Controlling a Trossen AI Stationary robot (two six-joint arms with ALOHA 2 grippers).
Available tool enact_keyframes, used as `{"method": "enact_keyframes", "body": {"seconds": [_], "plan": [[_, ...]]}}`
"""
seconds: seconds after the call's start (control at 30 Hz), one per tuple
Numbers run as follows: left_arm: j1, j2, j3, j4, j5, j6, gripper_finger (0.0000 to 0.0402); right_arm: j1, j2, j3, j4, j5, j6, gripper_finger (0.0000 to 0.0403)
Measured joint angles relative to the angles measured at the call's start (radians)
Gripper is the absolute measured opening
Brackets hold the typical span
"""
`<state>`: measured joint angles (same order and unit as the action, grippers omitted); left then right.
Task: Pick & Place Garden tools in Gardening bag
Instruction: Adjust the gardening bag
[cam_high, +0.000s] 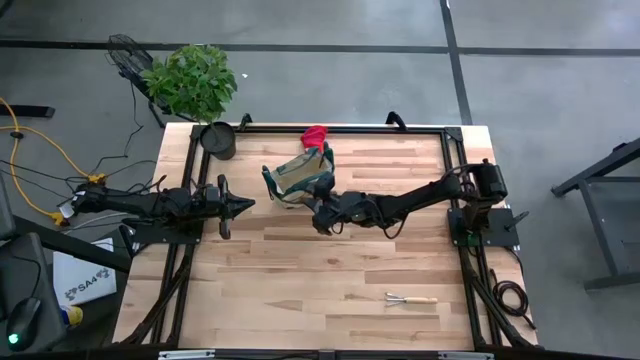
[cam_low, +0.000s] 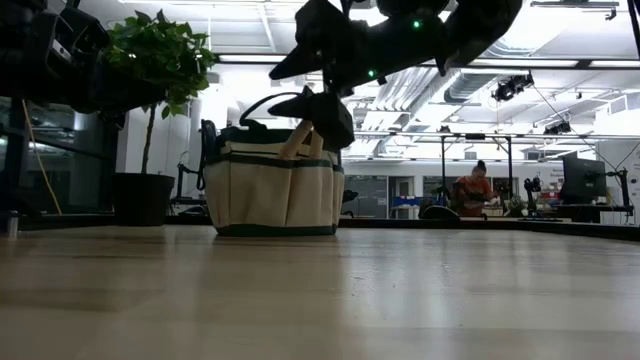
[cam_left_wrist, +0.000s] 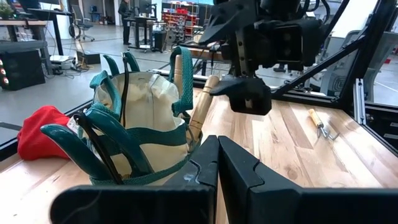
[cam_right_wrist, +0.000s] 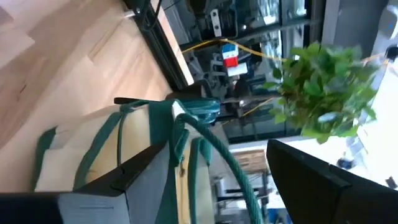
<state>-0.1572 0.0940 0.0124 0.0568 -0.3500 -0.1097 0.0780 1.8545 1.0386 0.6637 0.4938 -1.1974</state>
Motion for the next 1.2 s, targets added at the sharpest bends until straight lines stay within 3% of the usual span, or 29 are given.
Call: {"method": "enact_keyframes", "body": {"seconds": [0.33, 0.53, 0.67, 0.77, 0.9, 1.03, 1.2], "plan": [[0.0, 0.0, 0.0, 0.0, 0.0, 0.0, 0.0003, -0.038, 0.0, 0.0, -0.022, -0.104, -0.025, 0.0262], [0.0, 0.0, 0.0, 0.0, 0.0, 0.0, 0.0003, 0.004, 0.0, 0.011, -0.023, -0.099, 0.083, 0.0262], [0.0, 0.0, 0.0, 0.0, 0.0, 0.0, 0.0003, 0.041, 0.0, 0.047, -0.041, -0.02, 0.223, 0.0262], [0.0, 0.0, 0.0, 0.0, 0.0, 0.0, 0.0003, 0.056, 0.0, 0.126, -0.178, 0.06, 0.356, 0.0262], [0.0, 0.0, 0.0, 0.0, 0.0, 0.0, 0.0003, 0.04, 0.0, 0.312, -0.587, 0.066, 0.607, 0.0262], [0.0, 0.0, 0.0, 0.0, 0.0, 0.0, 0.0003, -0.007, 0.0, 0.461, -0.864, -0.049, 0.86, 0.0262], [0.0, 0.0, 0.0, 0.0, 0.0, 0.0, 0.0003, -0.054, -0.001, 0.53, -0.945, -0.225, 0.942, 0.0262]]}}
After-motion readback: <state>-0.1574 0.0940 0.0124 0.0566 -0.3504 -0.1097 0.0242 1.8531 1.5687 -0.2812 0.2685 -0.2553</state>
